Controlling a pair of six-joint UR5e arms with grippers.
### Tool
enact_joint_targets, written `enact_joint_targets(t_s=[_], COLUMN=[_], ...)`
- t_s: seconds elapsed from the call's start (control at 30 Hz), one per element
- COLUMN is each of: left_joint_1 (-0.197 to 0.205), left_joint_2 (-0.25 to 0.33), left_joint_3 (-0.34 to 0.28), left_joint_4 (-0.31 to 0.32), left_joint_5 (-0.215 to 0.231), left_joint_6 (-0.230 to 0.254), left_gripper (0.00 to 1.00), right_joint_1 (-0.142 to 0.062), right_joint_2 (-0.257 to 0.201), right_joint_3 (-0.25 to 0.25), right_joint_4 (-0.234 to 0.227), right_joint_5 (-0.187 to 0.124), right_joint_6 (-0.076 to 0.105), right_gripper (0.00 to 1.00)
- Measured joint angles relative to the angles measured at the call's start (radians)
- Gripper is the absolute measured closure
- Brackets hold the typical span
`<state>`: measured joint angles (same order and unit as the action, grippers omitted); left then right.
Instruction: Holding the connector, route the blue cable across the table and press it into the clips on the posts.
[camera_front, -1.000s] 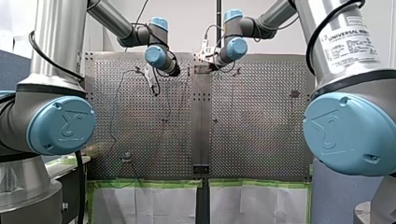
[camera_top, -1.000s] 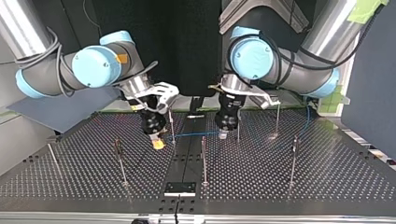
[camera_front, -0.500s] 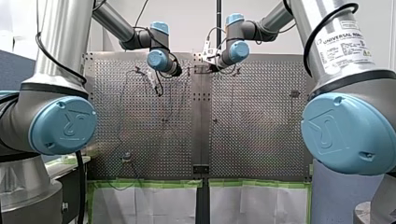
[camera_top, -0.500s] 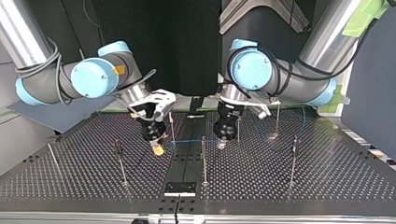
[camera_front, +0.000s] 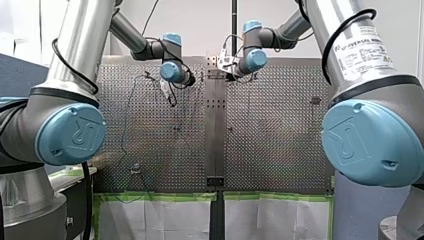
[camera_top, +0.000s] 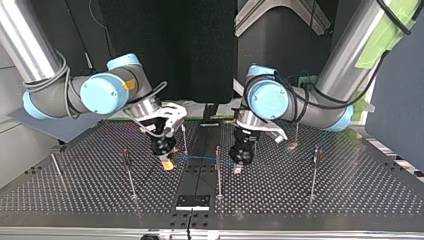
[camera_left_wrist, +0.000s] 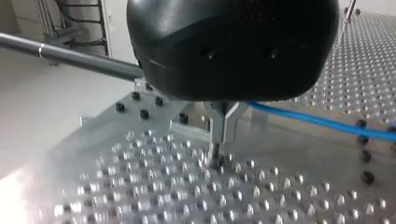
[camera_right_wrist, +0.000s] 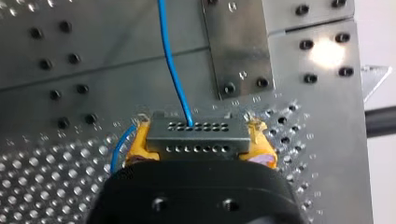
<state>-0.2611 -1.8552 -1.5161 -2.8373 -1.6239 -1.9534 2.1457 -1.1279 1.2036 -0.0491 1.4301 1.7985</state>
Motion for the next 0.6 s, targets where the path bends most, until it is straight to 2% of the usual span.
enact_joint_targets(t_s=[0.17,0.3,0.33,0.37,0.4,0.47,0.5,0.57,0.6], left_joint_1=[0.031,0.04,0.04,0.041,0.041,0.041,0.04,0.038,0.037], left_joint_2=[-0.024,-0.028,-0.028,-0.028,-0.028,-0.028,-0.028,-0.028,-0.028], left_joint_3=[0.017,0.019,0.019,0.019,0.019,0.019,0.019,0.019,0.019], left_joint_4=[0.006,0.005,0.005,0.004,0.003,-0.002,-0.005,-0.014,-0.018], left_joint_5=[0.023,0.028,0.028,0.028,0.029,0.029,0.029,0.026,0.023], left_joint_6=[-0.01,-0.014,-0.015,-0.015,-0.016,-0.017,-0.017,-0.016,-0.016], left_gripper=[1.0,1.0,0.9,0.76,0.76,0.51,0.51,0.14,0.14], right_joint_1=[-0.026,-0.042,-0.045,-0.047,-0.049,-0.052,-0.053,-0.053,-0.053], right_joint_2=[0.004,0.007,0.007,0.007,0.007,0.007,0.007,0.007,0.007], right_joint_3=[-0.012,-0.021,-0.021,-0.022,-0.022,-0.023,-0.023,-0.023,-0.023], right_joint_4=[-0.003,-0.003,-0.003,-0.003,-0.003,-0.003,-0.003,-0.002,-0.002], right_joint_5=[-0.01,-0.016,-0.017,-0.017,-0.017,-0.018,-0.018,-0.018,-0.018], right_joint_6=[0.009,0.012,0.012,0.012,0.012,0.011,0.01,0.01,0.009], right_gripper=[1.0,1.0,1.0,1.0,1.0,1.0,1.0,1.0,1.0])
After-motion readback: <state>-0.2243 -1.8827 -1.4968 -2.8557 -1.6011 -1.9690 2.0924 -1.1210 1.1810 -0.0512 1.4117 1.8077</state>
